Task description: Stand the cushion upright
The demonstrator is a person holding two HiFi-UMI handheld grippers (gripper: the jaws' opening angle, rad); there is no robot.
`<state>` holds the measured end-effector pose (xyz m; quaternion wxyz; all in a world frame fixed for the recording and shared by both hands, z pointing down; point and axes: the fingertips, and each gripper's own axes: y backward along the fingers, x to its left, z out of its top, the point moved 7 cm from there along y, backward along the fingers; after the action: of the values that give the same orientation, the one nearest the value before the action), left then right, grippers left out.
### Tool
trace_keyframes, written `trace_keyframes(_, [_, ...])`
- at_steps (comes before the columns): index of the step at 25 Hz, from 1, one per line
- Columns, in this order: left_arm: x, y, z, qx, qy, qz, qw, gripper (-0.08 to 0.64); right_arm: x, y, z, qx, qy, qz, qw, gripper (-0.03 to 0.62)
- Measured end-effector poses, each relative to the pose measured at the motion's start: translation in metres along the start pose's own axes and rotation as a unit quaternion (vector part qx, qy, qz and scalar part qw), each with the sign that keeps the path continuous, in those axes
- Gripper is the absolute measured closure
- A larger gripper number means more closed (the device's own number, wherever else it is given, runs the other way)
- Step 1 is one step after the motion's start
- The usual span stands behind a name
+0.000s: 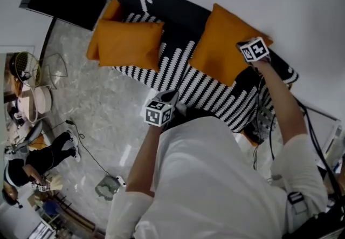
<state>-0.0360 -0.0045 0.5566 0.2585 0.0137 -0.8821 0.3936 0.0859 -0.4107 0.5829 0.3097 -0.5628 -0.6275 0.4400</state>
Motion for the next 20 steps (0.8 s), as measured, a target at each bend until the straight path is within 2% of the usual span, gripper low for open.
trace_keyframes(7, [0.005,0.007,0.001,-0.008,0.004,0.005,0.9999,0.558,0.030,0.022,-0.031,-0.063,-0.076,0.019,0.995,0.555])
trace_keyframes(14, [0.014,0.018,-0.011,-0.013,0.025,0.011,0.9995,0.558,0.079,0.019,-0.080,-0.085,-0.157,0.051,0.983,0.554])
trace_keyframes(16, [0.018,0.021,-0.014,-0.008,0.021,0.011,0.9997,0.558,0.093,0.020,-0.088,-0.104,-0.184,0.049,0.976,0.554])
trace_keyframes(20, [0.030,0.034,-0.017,-0.005,0.010,0.003,0.9999,0.558,0.129,0.036,-0.094,-0.183,-0.249,0.027,0.951,0.554])
